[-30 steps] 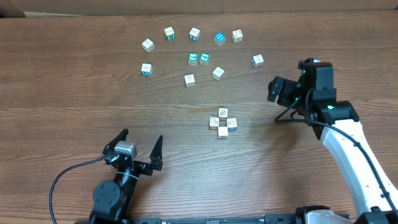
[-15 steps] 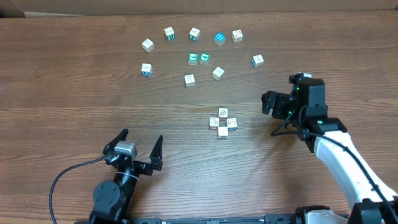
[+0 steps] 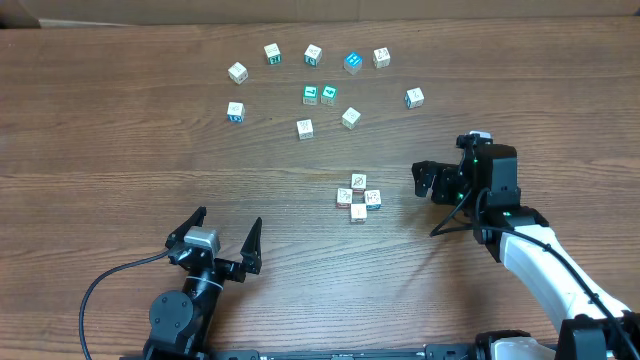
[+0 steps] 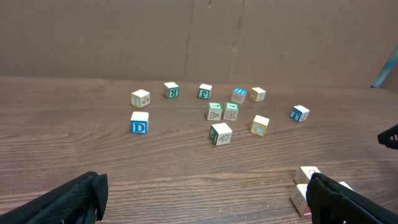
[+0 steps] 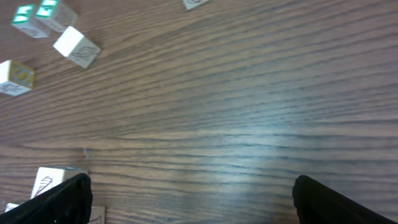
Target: Form a circle
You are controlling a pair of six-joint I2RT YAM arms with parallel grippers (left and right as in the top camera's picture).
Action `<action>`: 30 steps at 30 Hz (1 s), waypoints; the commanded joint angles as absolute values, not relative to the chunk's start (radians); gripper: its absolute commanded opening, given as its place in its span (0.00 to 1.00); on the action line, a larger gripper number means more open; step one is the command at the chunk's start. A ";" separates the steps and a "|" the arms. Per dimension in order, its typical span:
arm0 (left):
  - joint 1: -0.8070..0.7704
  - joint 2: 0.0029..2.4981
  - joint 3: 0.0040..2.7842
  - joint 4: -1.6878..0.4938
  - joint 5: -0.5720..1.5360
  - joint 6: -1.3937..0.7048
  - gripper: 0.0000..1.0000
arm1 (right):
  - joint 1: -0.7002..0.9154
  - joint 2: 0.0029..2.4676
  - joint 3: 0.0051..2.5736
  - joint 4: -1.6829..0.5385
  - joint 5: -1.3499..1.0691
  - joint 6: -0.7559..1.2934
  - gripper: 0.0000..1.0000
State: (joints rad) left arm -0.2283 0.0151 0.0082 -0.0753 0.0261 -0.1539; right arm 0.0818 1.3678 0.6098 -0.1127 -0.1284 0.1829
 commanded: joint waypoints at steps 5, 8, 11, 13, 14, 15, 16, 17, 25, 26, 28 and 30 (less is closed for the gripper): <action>-0.223 0.004 0.005 -0.076 0.041 -0.161 1.00 | 0.084 1.345 0.577 -0.089 -0.163 0.165 1.00; -0.223 0.004 0.005 -0.076 0.041 -0.161 1.00 | 0.084 1.345 0.576 -0.081 -0.173 0.152 1.00; -0.223 0.004 0.005 -0.076 0.041 -0.161 0.99 | 0.084 1.345 0.576 -0.079 -0.182 0.147 1.00; -0.223 0.004 0.005 -0.076 0.041 -0.161 0.99 | 0.084 1.345 0.575 -0.078 -0.182 0.147 1.00; -0.223 0.004 0.005 -0.076 0.041 -0.161 0.99 | 0.084 1.345 0.574 -0.078 -0.182 0.147 1.00; -0.223 0.004 0.005 -0.076 0.041 -0.161 0.99 | 0.084 1.345 0.569 -0.070 -0.182 0.147 1.00; -0.223 0.004 0.005 -0.076 0.041 -0.161 1.00 | 0.084 1.345 0.559 -0.052 -0.187 0.147 1.00; -0.223 0.004 0.005 -0.076 0.041 -0.161 1.00 | 0.084 1.345 0.545 -0.027 -0.194 0.147 1.00; -0.223 0.004 0.005 -0.076 0.041 -0.161 0.99 | 0.083 1.345 0.422 0.169 -0.226 0.147 1.00; -0.223 0.004 0.005 -0.076 0.041 -0.161 0.99 | 0.083 1.345 0.414 0.179 -0.226 0.147 1.00; -0.223 0.004 0.005 -0.076 0.041 -0.161 1.00 | 0.083 1.345 0.411 0.182 -0.226 0.147 1.00; -0.223 0.004 0.005 -0.076 0.041 -0.161 1.00 | 0.083 1.345 0.411 0.182 -0.226 0.147 1.00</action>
State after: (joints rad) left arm -0.2283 0.0151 0.0082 -0.0753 0.0265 -0.1539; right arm 0.0818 1.3651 0.4168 0.1658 -0.2142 0.1555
